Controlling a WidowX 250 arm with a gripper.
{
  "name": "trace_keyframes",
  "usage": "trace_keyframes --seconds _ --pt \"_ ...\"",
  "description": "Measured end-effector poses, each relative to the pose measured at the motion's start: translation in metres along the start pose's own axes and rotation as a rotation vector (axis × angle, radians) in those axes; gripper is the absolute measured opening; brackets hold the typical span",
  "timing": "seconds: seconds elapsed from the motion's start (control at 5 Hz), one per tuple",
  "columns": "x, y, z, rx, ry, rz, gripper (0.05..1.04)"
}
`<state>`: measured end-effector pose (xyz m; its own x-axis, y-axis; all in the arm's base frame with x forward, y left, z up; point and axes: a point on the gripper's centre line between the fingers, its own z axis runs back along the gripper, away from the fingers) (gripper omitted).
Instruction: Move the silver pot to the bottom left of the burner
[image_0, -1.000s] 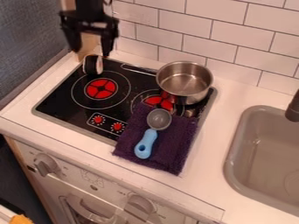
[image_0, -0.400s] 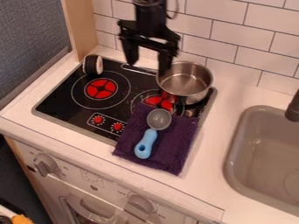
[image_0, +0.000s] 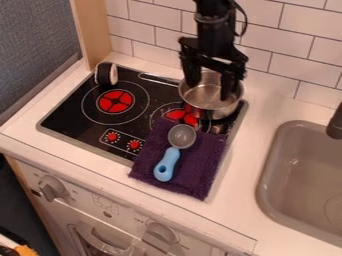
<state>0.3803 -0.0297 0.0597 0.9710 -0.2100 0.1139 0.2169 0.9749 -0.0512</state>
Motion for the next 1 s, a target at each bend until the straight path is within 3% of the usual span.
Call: trace_keyframes --seconds 0.4,0.6,1.0 --pt "0.019 -0.006 -0.028 0.016 -0.012 -0.066 1.0" --pt "0.018 -0.006 -0.043 0.015 0.004 -0.063 0.93" --pt "0.026 -0.012 -0.053 0.052 -0.012 -0.052 0.373"
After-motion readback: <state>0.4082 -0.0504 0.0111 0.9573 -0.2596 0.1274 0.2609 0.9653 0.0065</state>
